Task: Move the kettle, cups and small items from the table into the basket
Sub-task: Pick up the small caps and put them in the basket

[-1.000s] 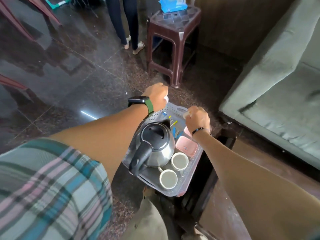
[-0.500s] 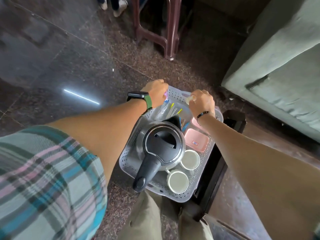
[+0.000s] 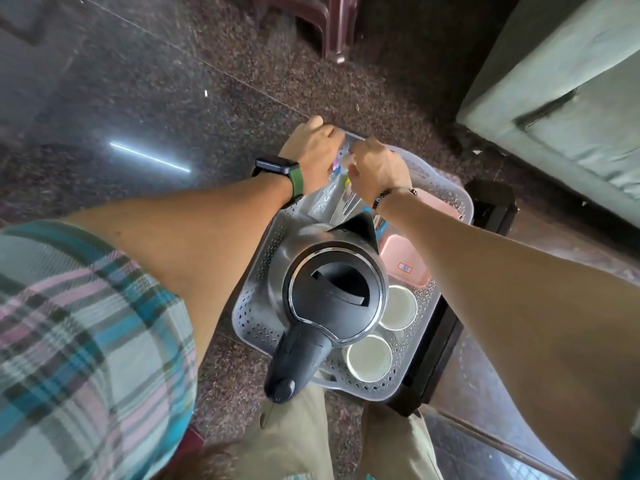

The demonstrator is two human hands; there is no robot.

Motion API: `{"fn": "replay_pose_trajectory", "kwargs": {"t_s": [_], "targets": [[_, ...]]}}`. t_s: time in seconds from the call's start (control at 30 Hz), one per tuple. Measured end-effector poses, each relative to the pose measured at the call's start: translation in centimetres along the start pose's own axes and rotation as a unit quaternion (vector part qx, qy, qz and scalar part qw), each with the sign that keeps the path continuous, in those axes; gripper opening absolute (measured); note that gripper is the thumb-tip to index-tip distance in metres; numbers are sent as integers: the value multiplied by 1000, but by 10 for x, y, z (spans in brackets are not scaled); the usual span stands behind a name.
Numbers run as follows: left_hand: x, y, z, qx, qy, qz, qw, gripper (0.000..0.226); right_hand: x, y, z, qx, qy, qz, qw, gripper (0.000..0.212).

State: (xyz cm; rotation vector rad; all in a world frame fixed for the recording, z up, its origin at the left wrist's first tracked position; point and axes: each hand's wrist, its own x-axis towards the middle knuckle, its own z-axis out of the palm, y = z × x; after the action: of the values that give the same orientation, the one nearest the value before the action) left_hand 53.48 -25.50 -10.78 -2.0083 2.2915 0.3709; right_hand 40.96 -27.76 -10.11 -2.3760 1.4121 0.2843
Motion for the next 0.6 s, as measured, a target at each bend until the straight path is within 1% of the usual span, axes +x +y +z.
{"fn": "replay_pose_trajectory", "kwargs": {"t_s": [0.17,0.3,0.37,0.4,0.5,0.6], "targets": [[-2,-5,2,80,2,30,996,28,10,-9,0,-36,-17,-10,999,28],[-6,-11,12,102,41,76,991,19,13,-11,2,-49,-22,-1,999,25],[-8,-13,16,130,47,81,987,15,12,-11,5,-56,-29,-1,998,25],[-8,-14,17,128,50,77,988,14,12,-10,7,-60,-32,-2,998,25],[-9,-13,17,75,49,69,994,13,13,-9,11,-66,-28,-3,997,25],[-9,-11,18,67,48,56,995,14,15,-8,16,-68,-25,2,997,27]]}}
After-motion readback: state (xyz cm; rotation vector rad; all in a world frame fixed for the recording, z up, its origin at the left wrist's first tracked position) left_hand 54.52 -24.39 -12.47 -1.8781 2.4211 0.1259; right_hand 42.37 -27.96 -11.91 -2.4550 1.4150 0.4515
